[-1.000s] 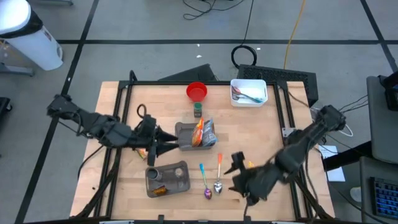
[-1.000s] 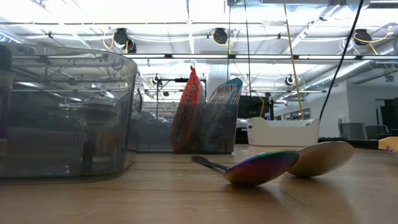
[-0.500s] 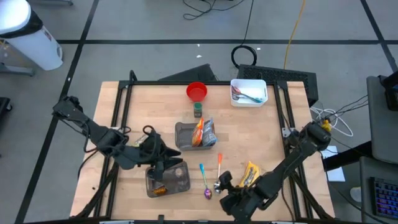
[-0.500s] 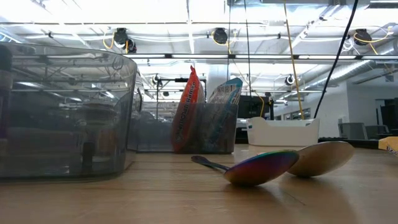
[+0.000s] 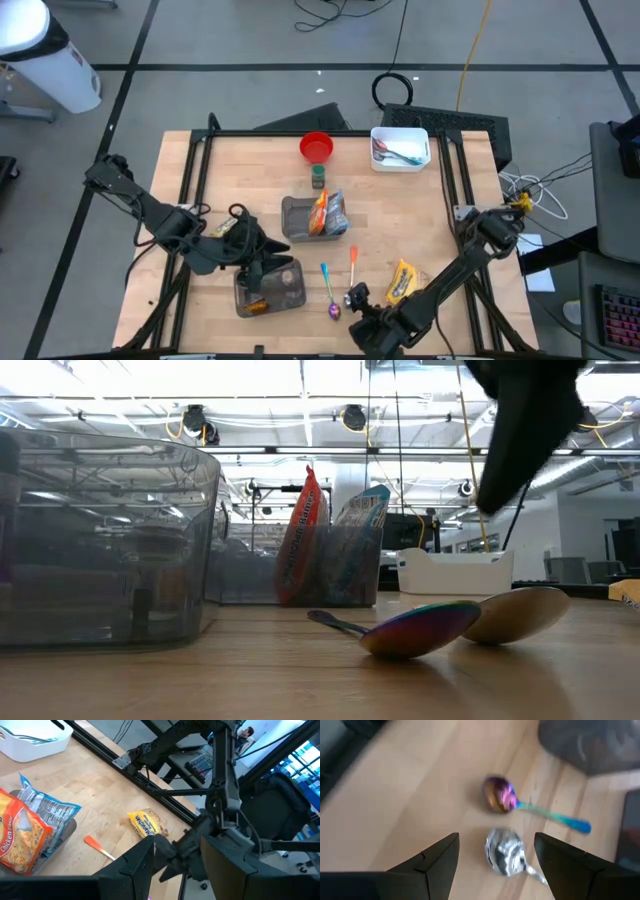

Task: Pick & Place Food Item
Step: Put the orange spoon into the white bin

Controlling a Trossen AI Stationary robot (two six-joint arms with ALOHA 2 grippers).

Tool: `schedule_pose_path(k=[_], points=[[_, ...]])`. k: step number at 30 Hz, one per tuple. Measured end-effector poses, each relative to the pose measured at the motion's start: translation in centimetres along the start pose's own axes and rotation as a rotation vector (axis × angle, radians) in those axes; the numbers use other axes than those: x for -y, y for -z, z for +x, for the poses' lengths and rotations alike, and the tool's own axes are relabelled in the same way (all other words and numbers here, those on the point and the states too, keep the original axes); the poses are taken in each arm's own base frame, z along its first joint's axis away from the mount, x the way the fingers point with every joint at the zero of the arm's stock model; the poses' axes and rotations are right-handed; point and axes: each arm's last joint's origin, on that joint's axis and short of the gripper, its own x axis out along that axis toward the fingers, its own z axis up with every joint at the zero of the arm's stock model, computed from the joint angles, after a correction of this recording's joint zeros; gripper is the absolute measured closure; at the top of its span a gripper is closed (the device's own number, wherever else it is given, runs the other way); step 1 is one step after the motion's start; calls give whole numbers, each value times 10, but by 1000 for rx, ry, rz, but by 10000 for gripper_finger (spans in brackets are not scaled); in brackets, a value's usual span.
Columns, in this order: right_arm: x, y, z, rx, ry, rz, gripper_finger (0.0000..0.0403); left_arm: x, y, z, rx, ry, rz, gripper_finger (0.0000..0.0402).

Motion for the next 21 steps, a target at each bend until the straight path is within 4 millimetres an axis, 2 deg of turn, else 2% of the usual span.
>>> schedule_pose_path(k=[9,21], points=[[-3,31,20,-96,43,119,152,0,0,0,-1,1,-5,233],[6,21,25,-6,110,181,152,0,0,0,5,-3,-24,234]])
